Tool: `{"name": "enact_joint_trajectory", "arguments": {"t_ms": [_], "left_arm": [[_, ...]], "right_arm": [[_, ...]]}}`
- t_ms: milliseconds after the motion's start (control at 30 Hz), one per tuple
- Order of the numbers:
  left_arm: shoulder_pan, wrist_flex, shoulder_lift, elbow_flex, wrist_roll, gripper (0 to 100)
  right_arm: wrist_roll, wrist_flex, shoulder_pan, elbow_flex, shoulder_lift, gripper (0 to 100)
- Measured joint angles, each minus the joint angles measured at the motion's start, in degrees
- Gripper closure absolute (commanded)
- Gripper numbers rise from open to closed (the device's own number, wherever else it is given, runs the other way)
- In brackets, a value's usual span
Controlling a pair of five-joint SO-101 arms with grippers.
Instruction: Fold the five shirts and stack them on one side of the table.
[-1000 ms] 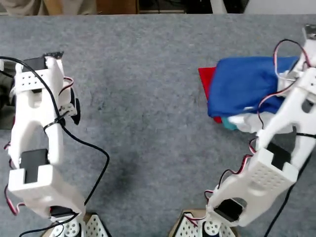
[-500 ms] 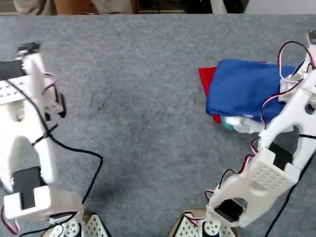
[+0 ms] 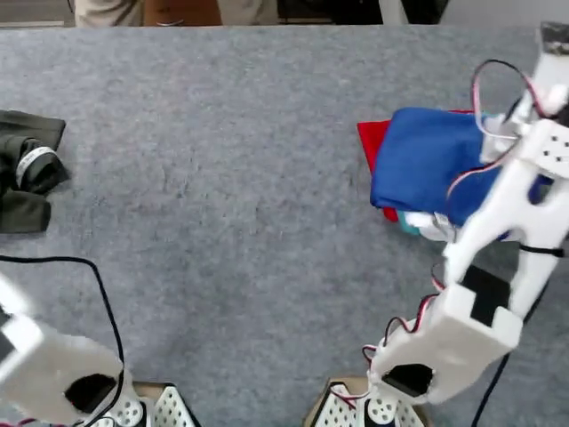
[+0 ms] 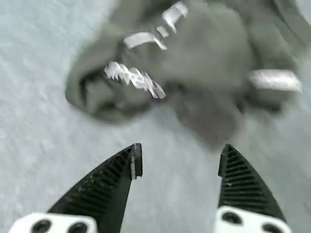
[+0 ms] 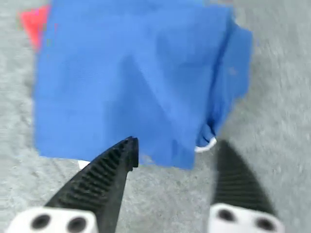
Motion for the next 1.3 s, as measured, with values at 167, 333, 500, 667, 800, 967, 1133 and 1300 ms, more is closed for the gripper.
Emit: {"name": "enact_joint_trajectory", "arguments": {"t_ms": [167, 333, 500, 667, 800, 967, 1133, 1300], "left_arm": [[0.00, -5.98, 22.07, -16.26, -0.09, 74], [3.34, -7.12, 44.13, -34.81, 2.02, 80], [8.00, 3.25, 56.79, -55.82, 2.02, 99], [13.01, 16.70, 55.21, -64.62, 2.02, 98], [13.98, 18.20, 48.79, -60.57, 2.46, 98], [15.56, 18.20, 33.05, -43.60, 2.55, 98], [23.56, 18.20, 7.03, -10.11, 0.79, 98], [33.32, 18.02, -25.58, 26.46, -7.56, 98]], "right_arm": [[-4.13, 0.00, -5.71, 0.00, -3.69, 91.7], [-9.05, 0.00, -11.16, 0.00, -7.47, 96.5], [-12.75, 0.18, -13.98, 0.00, -12.22, 99.6], [-13.19, 0.18, -15.12, 0.18, -18.81, 99.6], [-13.19, 0.18, -15.38, 5.54, -22.95, 99.6], [-12.66, 0.09, -19.16, 11.69, -23.47, 99.6], [-10.46, -4.75, -27.16, 12.75, -23.47, 99.6], [-5.80, -10.81, -34.02, 14.95, -23.56, 99.6]]}}
